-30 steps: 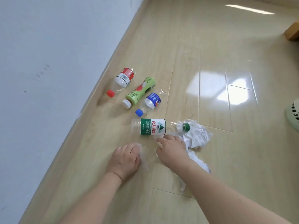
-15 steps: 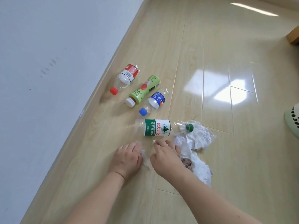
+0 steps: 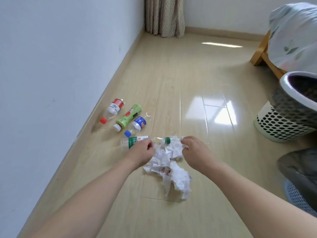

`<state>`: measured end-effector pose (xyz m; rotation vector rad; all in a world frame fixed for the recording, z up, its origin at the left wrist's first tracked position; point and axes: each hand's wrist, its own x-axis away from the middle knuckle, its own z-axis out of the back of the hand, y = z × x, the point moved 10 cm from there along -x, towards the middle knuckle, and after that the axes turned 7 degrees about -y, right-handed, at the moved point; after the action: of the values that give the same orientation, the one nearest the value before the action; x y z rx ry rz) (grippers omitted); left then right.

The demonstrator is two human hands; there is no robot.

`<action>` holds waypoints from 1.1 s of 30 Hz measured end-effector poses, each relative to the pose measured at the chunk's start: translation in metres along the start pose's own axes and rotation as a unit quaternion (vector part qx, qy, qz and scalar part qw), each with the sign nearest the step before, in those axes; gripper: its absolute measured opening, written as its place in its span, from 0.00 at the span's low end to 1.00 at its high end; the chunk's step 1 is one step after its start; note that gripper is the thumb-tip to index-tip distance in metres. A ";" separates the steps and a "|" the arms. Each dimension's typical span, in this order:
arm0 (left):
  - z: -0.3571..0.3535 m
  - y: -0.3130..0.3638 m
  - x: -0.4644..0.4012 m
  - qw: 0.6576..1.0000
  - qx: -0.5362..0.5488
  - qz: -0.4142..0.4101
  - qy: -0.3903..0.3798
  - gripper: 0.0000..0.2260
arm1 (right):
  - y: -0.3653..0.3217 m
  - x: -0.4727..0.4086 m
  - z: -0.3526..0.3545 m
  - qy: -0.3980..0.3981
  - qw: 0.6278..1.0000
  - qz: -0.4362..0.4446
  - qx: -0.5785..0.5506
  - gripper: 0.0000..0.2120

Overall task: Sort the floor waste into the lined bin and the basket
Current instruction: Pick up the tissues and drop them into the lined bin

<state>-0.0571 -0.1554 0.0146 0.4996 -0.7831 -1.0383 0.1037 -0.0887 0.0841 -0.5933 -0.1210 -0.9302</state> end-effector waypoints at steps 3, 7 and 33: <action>-0.016 0.099 -0.006 0.998 -0.005 -0.063 -0.023 0.06 | 0.061 0.028 0.065 0.046 0.999 -0.016 -0.020 0.20; -0.051 0.221 -0.013 0.991 0.000 -0.129 -0.041 0.06 | 0.148 0.069 0.139 0.104 0.991 -0.050 -0.061 0.18; -0.230 0.445 -0.009 0.913 -0.319 -0.252 -0.035 0.14 | 0.360 0.163 0.232 0.170 0.967 -0.185 -0.028 0.11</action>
<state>0.3709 0.0492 0.1758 0.0891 -0.3323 -1.7173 0.5187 0.0798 0.1806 -0.4607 0.1084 -1.3893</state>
